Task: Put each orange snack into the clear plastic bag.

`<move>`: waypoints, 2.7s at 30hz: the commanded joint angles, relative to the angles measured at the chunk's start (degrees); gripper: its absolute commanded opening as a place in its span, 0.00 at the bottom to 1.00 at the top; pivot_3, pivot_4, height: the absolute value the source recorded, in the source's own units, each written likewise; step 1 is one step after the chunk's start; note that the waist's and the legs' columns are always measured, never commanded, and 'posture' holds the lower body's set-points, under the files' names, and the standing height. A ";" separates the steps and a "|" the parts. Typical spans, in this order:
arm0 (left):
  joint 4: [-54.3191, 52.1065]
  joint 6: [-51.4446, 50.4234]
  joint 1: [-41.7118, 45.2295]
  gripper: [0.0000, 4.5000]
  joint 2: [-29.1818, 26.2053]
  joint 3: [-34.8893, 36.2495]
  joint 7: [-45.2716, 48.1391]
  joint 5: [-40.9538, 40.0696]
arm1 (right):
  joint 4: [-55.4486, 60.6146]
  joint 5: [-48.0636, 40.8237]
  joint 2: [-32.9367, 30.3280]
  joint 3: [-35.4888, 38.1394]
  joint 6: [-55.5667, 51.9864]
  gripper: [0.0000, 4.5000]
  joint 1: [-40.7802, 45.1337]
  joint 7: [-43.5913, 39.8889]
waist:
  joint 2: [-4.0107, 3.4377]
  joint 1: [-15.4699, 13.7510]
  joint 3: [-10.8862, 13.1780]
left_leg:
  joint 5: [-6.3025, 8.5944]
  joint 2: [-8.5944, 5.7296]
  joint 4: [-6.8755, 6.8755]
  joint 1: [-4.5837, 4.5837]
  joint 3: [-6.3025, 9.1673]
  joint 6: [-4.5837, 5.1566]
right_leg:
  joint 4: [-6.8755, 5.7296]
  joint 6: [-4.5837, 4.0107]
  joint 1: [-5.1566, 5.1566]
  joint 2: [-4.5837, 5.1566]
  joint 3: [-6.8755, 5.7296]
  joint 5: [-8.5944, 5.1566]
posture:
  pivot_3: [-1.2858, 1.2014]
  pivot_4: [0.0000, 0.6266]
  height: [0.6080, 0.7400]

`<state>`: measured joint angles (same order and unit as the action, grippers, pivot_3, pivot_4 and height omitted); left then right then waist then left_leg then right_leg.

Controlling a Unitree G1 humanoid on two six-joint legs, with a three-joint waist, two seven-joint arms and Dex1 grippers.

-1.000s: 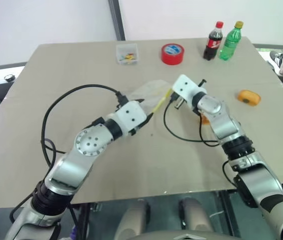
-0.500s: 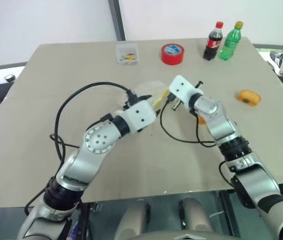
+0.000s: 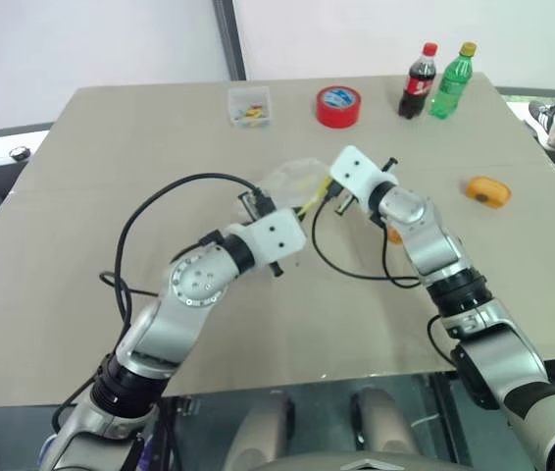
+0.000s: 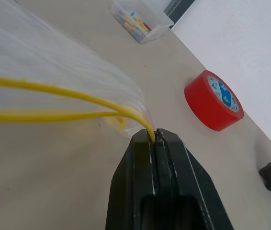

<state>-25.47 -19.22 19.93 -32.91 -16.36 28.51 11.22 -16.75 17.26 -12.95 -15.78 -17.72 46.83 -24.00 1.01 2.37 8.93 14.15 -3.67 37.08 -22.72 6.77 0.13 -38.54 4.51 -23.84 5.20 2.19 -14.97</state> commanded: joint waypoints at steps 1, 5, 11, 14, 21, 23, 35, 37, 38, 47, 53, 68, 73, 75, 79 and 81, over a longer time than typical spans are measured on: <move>1.29 3.45 0.21 0.01 -0.06 2.10 0.04 0.23 | 2.60 0.15 -0.14 0.50 -0.02 0.00 0.32 0.75 | 0.00 0.01 0.00 | 0.00 0.00 0.01 0.00 0.00 0.00 | -0.01 0.00 0.00 0.00 0.00 0.00 | 0.52 0.24 1.00; 11.16 16.61 0.58 0.01 -1.14 8.23 1.13 -5.35 | 7.00 -0.76 -3.50 -0.16 -1.07 0.00 -2.88 -4.57 | 0.00 -0.07 0.00 | 0.00 0.01 0.01 0.00 0.02 0.00 | -0.01 0.00 -0.01 0.00 -0.01 0.00 | 0.52 0.24 1.00; 26.82 40.48 1.77 0.00 -2.31 12.46 11.93 -15.98 | 22.14 -8.87 -3.53 6.27 -11.64 0.38 -11.22 -7.93 | 0.00 -0.14 0.00 | 0.00 0.06 0.02 -0.05 0.03 0.00 | 0.01 0.00 -0.04 0.05 -0.03 0.00 | 0.52 0.24 1.00; 32.79 44.22 2.82 0.00 -2.20 14.63 15.99 -20.57 | 31.28 -17.54 -0.32 11.37 -23.02 0.09 -12.38 -9.43 | -0.01 0.08 0.00 | 0.01 0.16 0.05 -0.10 0.01 0.02 | 0.00 0.00 -0.07 0.07 0.00 0.00 | 0.52 0.24 1.00; 35.48 46.37 4.10 0.00 -2.63 14.45 22.34 -23.43 | 35.62 -25.35 4.43 12.09 -33.04 0.02 -12.28 -7.37 | -0.02 0.01 0.00 | 0.13 0.18 0.13 -0.05 0.09 0.23 | -0.17 -0.01 -0.05 -0.01 -0.07 0.00 | 0.52 0.24 1.00; 34.81 46.29 3.86 0.00 -2.47 14.49 22.66 -23.44 | 35.40 -26.43 5.25 11.85 -33.61 0.02 -11.98 -6.36 | -0.02 0.00 0.00 | 0.13 0.15 0.16 -0.05 0.07 0.23 | -0.18 0.00 -0.05 0.02 -0.05 0.00 | 0.52 0.24 1.00; 31.70 49.44 1.31 0.00 -3.48 13.58 27.94 -24.47 | 25.32 -31.43 13.55 15.59 -33.67 0.02 -11.25 1.63 | -0.03 0.35 -0.01 | 0.12 0.18 0.14 -0.01 0.06 0.21 | -0.24 -0.01 -0.07 -0.03 -0.03 0.00 | 0.52 0.24 1.00; 32.32 50.09 0.30 0.00 -4.51 13.84 30.17 -24.99 | 20.29 -28.96 14.28 15.02 -27.15 0.02 -11.39 3.49 | -0.04 0.25 0.00 | 0.12 0.21 0.11 0.03 0.03 0.20 | -0.27 -0.01 -0.09 -0.05 0.01 0.00 | 0.52 0.24 1.00; 32.71 50.13 -0.03 0.00 -4.98 14.00 31.23 -25.33 | 18.44 -26.20 13.30 12.93 -22.28 0.02 -11.59 4.03 | -0.05 0.19 0.00 | 0.12 0.21 0.11 0.02 0.03 0.20 | -0.26 -0.01 -0.09 -0.05 0.01 0.00 | 0.52 0.24 1.00; 38.06 50.86 0.11 0.00 -6.78 16.20 35.14 -27.44 | 3.72 7.44 -5.81 -13.74 25.68 0.02 -8.64 8.92 | -0.11 1.04 0.05 | 0.02 0.06 0.15 0.02 -0.06 0.03 | -0.27 0.01 -0.12 -0.08 0.02 -0.01 | 0.52 0.24 1.00; 38.57 49.17 0.42 0.00 -4.56 17.12 31.61 -26.83 | -4.50 18.25 -6.47 -18.42 33.57 0.31 -4.70 13.97 | -0.09 1.54 0.04 | 0.02 0.11 0.17 0.04 -0.08 0.03 | -0.29 0.00 -0.10 -0.13 0.07 -0.01 | 0.52 0.24 1.00; 41.09 47.04 0.98 0.00 -2.35 18.24 23.04 -23.41 | 9.28 2.97 -8.52 -5.73 28.18 0.99 -15.43 2.93 | -0.09 0.98 0.04 | 0.07 0.14 0.19 0.03 -0.06 0.12 | -0.27 0.00 -0.08 -0.12 0.09 0.00 | 0.52 0.24 1.00; 43.59 47.26 2.32 0.00 -1.75 18.37 22.36 -23.26 | 18.84 -6.27 -15.26 2.77 16.46 0.99 -20.85 -8.10 | -0.10 0.43 0.04 | 0.14 0.19 0.26 0.03 -0.05 0.25 | -0.26 0.00 -0.01 -0.11 0.07 0.00 | 0.52 0.24 1.00; 44.07 47.42 2.57 0.00 -1.67 18.42 22.38 -23.21 | 19.43 -8.63 -19.36 5.49 14.33 0.99 -21.75 -11.80 | -0.09 -0.03 0.04 | 0.15 0.16 0.28 0.06 -0.06 0.26 | -0.26 0.00 0.04 -0.11 0.06 0.00 | 0.52 0.24 1.00; 44.59 47.33 2.94 0.00 -1.55 18.46 22.64 -23.41 | 15.47 -11.65 -27.23 7.76 15.02 0.99 -21.07 -20.07 | -0.12 -0.09 0.06 | 0.15 0.16 0.27 0.07 -0.04 0.26 | -0.25 0.00 0.04 -0.12 0.01 0.00 | 0.52 0.24 1.00; 44.79 47.11 3.17 0.00 -1.53 18.43 22.94 -23.55 | 11.74 -13.09 -29.68 7.17 16.31 0.99 -19.87 -24.70 | -0.11 0.08 0.06 | 0.15 0.16 0.27 0.07 -0.07 0.27 | -0.24 0.00 0.06 -0.12 0.02 0.00 | 0.52 0.24 1.00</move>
<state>19.53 27.33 22.18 -34.31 0.89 51.49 -11.75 -4.10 5.80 -42.18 -9.24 -3.14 25.82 -45.57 0.90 2.45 8.99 14.31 -3.50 37.35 -22.63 6.68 0.39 -38.78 4.51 -23.77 5.07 2.22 -14.98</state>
